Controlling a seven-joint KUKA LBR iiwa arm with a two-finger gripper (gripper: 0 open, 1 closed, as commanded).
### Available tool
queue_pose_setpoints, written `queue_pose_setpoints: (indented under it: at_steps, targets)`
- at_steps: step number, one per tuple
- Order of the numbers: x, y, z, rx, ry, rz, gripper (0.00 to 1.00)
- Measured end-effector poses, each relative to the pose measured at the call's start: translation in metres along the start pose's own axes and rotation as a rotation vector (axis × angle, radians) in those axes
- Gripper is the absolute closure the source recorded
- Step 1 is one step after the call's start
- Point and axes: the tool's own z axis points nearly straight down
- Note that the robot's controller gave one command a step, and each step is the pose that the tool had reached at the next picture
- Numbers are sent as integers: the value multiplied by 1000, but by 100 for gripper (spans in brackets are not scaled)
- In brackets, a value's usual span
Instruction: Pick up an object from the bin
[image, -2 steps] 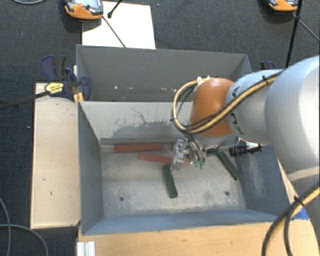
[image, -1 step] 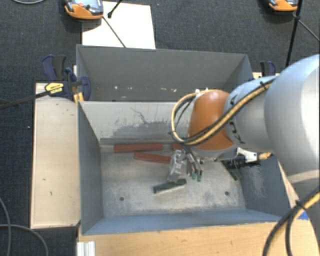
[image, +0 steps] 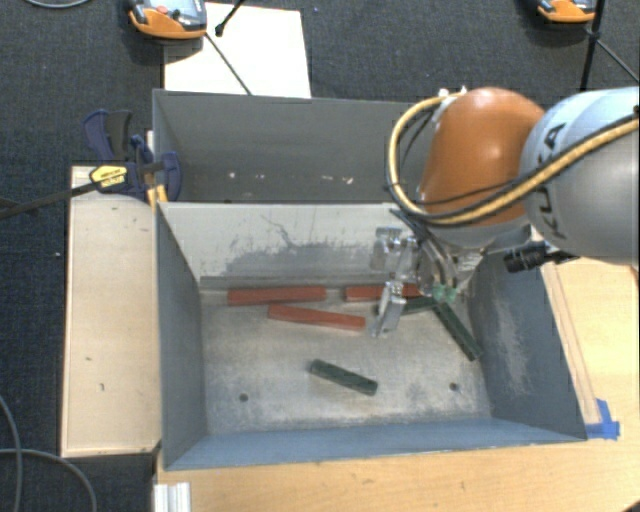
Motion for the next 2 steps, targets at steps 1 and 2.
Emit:
queue_pose_setpoints:
  at_steps: [1,2]
  targets:
    - [0,0,3,1,4,-1,0]
    - [-6,-5,57,-1,-2,25,0]
